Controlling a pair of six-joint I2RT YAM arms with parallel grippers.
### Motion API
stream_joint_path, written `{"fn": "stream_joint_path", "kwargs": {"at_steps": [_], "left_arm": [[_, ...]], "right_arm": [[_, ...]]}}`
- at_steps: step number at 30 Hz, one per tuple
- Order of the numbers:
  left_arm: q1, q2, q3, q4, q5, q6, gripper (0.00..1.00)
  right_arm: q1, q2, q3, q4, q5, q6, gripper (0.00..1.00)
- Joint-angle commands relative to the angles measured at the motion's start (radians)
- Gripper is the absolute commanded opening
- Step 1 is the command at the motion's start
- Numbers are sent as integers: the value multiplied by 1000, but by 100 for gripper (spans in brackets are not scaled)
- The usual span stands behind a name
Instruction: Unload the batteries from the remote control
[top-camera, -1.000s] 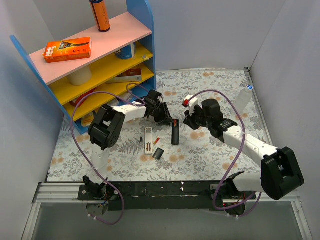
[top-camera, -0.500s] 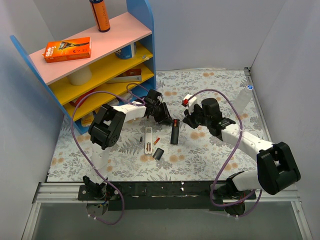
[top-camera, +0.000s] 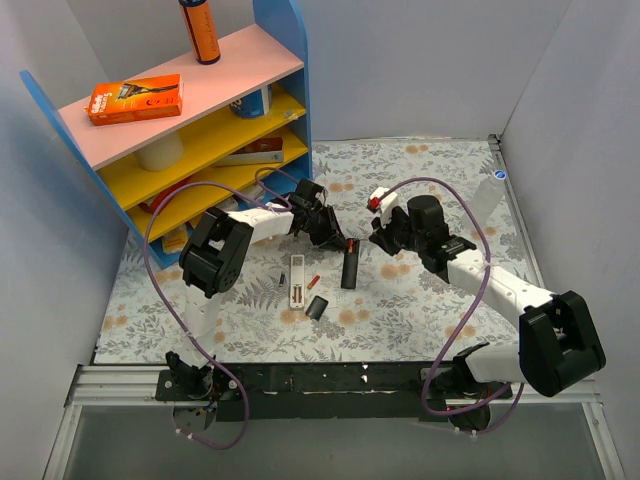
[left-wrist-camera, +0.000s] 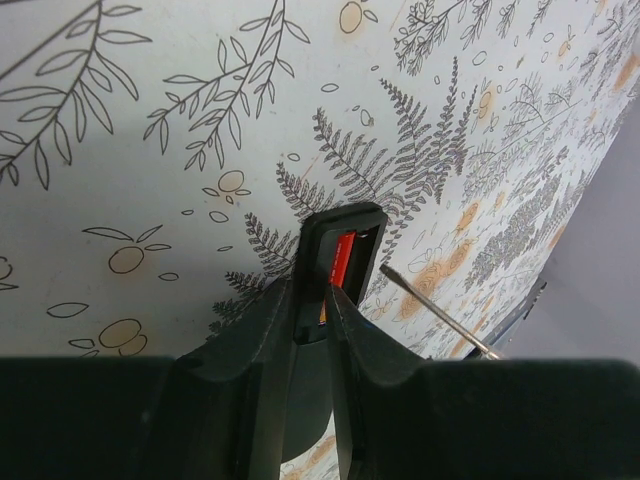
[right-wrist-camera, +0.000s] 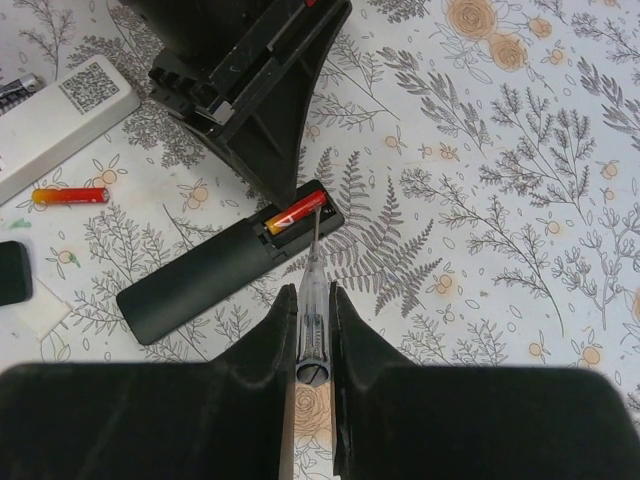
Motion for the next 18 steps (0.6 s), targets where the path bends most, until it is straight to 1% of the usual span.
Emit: {"fn": "stream_joint_path", "kwargs": {"at_steps": [1,8,16,18], "left_arm": [[6,9,30,3,15,8,18],[6,23,33,0,21,3,15],[6,15,25,10,32,1,13],[8,8,17,10,24,3,13]], "right_arm": [[-9,-16,4,36,15,-59,1],[-9,-38,-59,93,-19,-81,1],[-9,-27,-104,147,-80,-59,1],[-13,-15,-115,182,-108,-50,1]]}}
